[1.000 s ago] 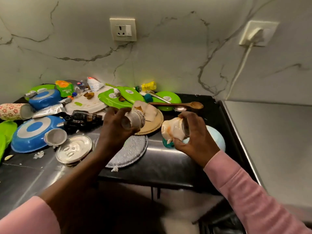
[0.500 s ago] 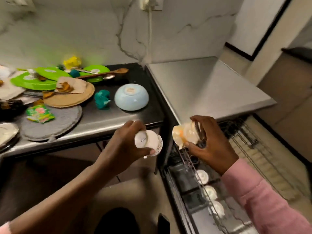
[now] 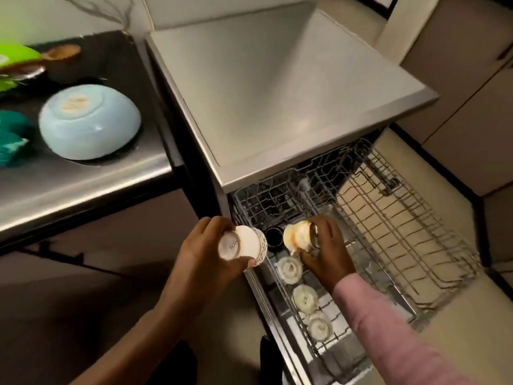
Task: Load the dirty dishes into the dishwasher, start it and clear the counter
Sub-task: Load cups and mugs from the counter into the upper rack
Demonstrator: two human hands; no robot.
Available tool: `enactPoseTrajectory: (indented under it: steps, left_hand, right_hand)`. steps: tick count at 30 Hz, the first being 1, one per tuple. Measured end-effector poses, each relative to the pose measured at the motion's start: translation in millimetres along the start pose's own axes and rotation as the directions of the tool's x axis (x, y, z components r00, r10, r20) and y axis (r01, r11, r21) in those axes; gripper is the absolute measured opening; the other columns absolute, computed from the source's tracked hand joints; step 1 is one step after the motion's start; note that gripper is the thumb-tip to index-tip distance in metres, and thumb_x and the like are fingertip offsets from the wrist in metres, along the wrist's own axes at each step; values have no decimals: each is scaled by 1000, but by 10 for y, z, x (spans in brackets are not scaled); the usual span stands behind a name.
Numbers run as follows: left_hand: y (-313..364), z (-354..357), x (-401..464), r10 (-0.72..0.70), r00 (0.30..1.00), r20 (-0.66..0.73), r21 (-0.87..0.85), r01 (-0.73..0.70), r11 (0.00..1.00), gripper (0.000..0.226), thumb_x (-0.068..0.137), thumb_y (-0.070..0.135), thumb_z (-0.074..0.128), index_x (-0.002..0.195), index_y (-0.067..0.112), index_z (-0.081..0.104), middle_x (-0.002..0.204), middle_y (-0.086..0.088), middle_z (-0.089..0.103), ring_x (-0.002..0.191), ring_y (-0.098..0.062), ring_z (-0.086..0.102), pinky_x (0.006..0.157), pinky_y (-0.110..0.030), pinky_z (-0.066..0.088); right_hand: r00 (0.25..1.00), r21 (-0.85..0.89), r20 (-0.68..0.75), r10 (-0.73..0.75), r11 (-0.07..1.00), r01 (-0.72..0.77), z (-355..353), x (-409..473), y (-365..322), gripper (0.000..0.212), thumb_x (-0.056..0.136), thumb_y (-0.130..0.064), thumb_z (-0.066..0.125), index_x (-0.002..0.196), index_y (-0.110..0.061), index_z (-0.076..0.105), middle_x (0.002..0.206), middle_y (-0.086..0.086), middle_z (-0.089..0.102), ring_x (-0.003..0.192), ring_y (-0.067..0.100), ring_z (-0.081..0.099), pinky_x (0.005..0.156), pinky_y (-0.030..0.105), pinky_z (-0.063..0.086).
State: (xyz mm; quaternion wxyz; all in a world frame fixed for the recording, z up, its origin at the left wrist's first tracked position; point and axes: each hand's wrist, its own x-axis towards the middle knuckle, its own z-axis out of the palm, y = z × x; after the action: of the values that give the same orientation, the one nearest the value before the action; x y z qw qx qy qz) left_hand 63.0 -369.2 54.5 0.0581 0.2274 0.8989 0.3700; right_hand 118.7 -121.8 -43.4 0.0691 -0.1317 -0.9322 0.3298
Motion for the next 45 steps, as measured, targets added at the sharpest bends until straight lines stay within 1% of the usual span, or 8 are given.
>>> enactPoseTrajectory:
  steps: [10,20,25,28,32,37,42,45]
  left_hand:
    - [-255,393,274,-118,991,-57,25,120,992,57,60,41,87,106,26,59,104,16,54,91,-2,56,68,-31,55]
    - [-389,515,445,-157,987,-30,49,158,986,55,57,41,87,102,25,61,101,15,57,88,-2,56,65,-12,43]
    - [-380,661,610,-135,990,-29,27,136,990,53,56,40,88,99,24,61,97,16,54,91,5,53,67,-6,41]
    - [-352,713,685,-134,991,-3,44,134,990,55,57,38,89,102,24,62,98,10,55,85,-2,55,66,-11,41]
    - [-277,887,786,-90,995,35,47,89,995,57,60,33,89,109,22,63,106,7,56,89,-12,54,69,-13,39]
    - [-59,1546,940,122,970,212,-11,-123,992,58,64,28,88,115,22,61,107,6,57,96,-5,48,80,-5,33]
    - [161,2361,939,313,855,415,30,-356,934,64,53,18,91,110,18,61,110,-3,61,100,-28,57,81,-42,50]
    - [268,2718,764,321,765,558,52,-418,907,64,57,17,88,115,19,60,118,-3,59,109,-28,52,83,-46,52]
  right_hand:
    - [978,-139,203,-45,988,74,1190,1200,311,62,75,-5,72,131,-15,49,145,21,32,129,39,35,105,43,39]
    - [828,-192,552,-99,951,242,1492,1453,481,64,90,-17,62,146,-30,36,158,1,18,144,27,14,113,26,13]
    - [773,-74,626,-98,980,185,1305,1442,584,77,84,-22,70,148,-34,28,156,-2,26,143,19,23,115,23,18]
    - [849,77,528,-40,997,-1,1079,1362,634,74,86,-21,68,148,-34,29,157,-3,23,143,16,23,115,19,18]
    - [961,369,187,202,892,-260,464,1078,861,46,89,-8,63,132,-21,53,132,1,54,111,17,58,95,23,49]
    - [869,460,-77,489,791,-404,-385,310,1339,32,93,-12,57,122,-25,58,110,-5,66,99,14,64,88,29,53]
    - [790,517,-162,592,733,-443,-665,-354,1608,27,93,-14,58,107,-37,61,99,-9,67,90,19,67,86,43,55]
    - [763,517,-200,615,728,-450,-672,-648,1690,27,93,-14,60,104,-39,61,98,-8,67,90,19,67,85,40,55]
